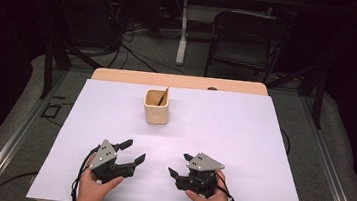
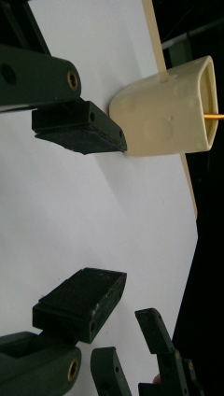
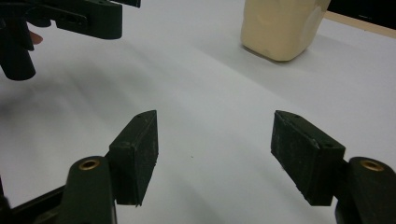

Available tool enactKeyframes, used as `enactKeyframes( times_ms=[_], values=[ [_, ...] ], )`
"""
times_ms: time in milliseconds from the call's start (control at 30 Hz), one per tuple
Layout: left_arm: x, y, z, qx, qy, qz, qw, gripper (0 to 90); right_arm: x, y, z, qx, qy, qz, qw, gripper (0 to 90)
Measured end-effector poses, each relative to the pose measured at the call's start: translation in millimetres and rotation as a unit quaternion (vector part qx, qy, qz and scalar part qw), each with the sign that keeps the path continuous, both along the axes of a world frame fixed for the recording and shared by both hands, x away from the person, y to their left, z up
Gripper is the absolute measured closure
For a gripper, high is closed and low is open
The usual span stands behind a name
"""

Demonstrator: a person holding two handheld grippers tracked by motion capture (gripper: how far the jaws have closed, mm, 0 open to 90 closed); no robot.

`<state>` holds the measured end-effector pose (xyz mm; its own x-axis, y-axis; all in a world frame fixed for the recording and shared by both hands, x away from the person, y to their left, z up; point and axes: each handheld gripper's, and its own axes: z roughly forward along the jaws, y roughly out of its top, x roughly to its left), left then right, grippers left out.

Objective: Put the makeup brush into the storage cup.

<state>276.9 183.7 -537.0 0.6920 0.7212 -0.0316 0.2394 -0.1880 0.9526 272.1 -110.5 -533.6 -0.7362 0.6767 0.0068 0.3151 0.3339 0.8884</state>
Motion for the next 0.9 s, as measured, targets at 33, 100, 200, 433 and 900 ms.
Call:
enactKeyframes(
  times_ms=[33, 100, 200, 433, 900],
  values=[
    [-0.4, 0.1, -0.4, 0.002, -0.002, 0.000, 1.0000, 31.4, 0.0, 0.0, 0.0, 0.000, 0.000, 0.000, 1.0000, 31.8],
    [-0.5, 0.7, -0.7, 0.002, -0.004, -0.002, 1.0000, 31.4, 0.0, 0.0, -0.1, 0.000, 0.000, 0.000, 1.0000, 31.8],
    [-0.8, 1.3, -0.8, -0.002, -0.004, -0.001, 1.0000, 31.4, 0.0, -0.2, 0.1, 0.000, 0.000, 0.000, 1.0000, 31.8],
    [-0.3, 3.1, -1.8, -0.007, -0.001, 0.004, 1.0000, 31.4, 0.1, -0.3, 0.0, -0.001, 0.000, 0.000, 1.0000, 31.8],
    [2.5, 5.3, -3.5, 0.004, 0.001, 0.008, 1.0000, 31.4, 0.1, -1.0, -0.3, -0.002, 0.001, -0.001, 1.0000, 31.7]
  ],
)
